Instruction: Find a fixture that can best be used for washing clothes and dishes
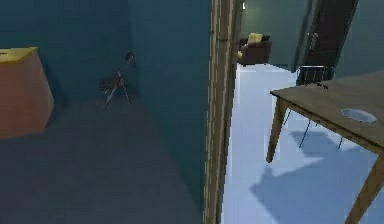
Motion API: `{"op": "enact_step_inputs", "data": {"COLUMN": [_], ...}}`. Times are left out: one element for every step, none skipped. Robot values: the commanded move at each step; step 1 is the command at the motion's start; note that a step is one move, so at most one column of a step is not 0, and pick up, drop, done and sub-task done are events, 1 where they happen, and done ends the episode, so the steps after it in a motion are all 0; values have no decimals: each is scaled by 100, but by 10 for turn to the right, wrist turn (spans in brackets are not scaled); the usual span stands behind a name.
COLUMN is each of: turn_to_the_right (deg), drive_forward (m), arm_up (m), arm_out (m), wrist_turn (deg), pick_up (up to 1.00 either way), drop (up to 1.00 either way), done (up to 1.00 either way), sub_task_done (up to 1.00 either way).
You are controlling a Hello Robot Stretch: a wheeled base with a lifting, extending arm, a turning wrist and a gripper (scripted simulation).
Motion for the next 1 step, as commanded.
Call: {"op": "enact_step_inputs", "data": {"turn_to_the_right": [30], "drive_forward": [0], "arm_up": [0], "arm_out": [0], "wrist_turn": [0], "pick_up": [0], "drop": [0], "done": [0], "sub_task_done": [0]}}
